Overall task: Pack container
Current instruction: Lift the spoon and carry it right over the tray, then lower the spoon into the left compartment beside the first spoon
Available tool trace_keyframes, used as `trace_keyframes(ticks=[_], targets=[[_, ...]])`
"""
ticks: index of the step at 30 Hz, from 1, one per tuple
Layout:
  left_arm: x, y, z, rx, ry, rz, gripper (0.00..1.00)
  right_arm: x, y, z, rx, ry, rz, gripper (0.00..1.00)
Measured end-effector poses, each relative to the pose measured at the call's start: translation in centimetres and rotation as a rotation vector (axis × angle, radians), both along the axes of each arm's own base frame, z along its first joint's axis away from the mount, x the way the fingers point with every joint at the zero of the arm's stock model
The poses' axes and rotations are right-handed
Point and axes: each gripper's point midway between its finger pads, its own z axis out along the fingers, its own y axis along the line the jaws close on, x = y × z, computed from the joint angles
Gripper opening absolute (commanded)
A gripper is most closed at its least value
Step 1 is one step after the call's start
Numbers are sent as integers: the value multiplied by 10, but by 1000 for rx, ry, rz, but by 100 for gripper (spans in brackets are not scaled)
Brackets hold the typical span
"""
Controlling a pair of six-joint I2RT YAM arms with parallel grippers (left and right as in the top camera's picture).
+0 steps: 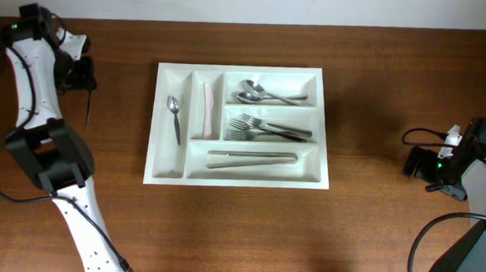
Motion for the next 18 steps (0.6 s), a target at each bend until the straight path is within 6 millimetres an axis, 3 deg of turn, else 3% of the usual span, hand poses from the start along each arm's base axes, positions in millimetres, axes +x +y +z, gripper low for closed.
trace_keyframes(ticks=[8,18], targets=[[-8,-63,29,-19,50,-74,15,0,0,0,0,0,0,99],[-19,-152,31,-44,132,-128,15,0,0,0,0,0,0,99]])
